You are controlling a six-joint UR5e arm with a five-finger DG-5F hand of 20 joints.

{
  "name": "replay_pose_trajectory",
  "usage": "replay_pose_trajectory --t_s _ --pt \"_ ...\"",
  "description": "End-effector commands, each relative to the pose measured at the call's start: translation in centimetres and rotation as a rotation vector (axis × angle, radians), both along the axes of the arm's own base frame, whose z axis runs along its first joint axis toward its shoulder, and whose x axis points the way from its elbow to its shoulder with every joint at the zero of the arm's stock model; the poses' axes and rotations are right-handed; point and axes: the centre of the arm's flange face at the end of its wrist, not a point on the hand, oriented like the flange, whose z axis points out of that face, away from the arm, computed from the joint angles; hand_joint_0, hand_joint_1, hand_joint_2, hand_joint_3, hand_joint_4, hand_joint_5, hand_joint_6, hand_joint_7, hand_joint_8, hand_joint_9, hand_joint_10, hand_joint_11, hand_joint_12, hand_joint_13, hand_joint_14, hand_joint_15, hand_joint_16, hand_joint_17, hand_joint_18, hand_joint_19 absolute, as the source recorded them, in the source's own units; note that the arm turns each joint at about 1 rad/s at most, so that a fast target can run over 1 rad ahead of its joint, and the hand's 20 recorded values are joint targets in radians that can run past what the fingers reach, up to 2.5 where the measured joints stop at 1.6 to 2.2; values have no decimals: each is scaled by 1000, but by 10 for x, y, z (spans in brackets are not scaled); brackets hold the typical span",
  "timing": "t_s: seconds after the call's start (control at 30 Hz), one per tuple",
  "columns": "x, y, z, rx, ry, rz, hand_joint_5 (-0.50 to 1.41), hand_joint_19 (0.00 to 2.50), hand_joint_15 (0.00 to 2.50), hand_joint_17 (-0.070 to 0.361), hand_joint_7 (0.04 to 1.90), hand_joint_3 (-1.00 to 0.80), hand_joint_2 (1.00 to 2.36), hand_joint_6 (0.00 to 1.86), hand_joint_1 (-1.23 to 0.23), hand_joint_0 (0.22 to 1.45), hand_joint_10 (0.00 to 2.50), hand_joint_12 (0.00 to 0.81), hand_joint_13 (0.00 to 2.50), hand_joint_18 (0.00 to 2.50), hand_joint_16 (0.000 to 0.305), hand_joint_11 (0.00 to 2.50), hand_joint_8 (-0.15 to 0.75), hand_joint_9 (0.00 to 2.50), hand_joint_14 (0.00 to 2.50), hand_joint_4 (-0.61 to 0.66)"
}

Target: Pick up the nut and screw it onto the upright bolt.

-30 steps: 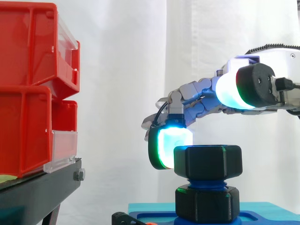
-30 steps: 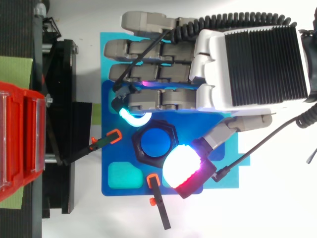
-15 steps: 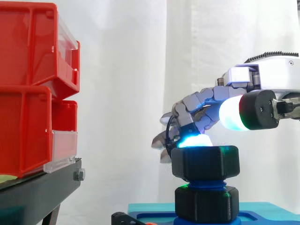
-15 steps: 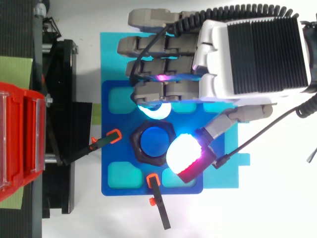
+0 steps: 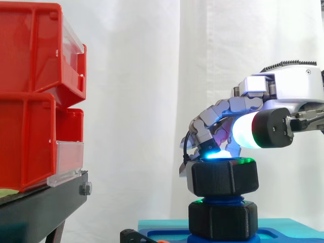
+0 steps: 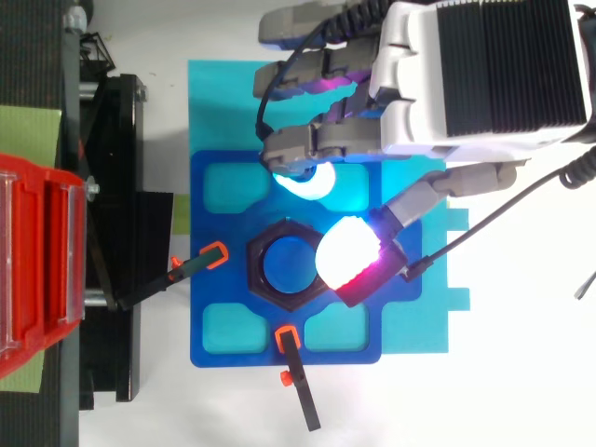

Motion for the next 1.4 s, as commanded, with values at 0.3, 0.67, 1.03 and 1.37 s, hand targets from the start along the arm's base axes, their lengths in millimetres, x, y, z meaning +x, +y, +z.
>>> replay_pose_trajectory --t_s 0.3,0.67,1.03,1.37 --pt "10 -15 35 -2 -73 27 -94 0 0 78 913 -500 1000 504 -173 496 0 265 444 116 35 0 225 912 0 251" --pt "15 9 26 0 -68 53 -152 0 0 101 661 -500 1000 502 -64 473 0 302 125 0 45 0 186 496 0 177" --pt "15 43 1 25 -53 43 -132 0 0 103 679 -500 1000 502 43 476 0 307 6 0 46 0 172 353 0 162" --pt "12 58 -10 48 -35 44 -89 0 0 102 979 -500 1000 504 5 487 0 315 54 0 45 0 207 395 0 203"
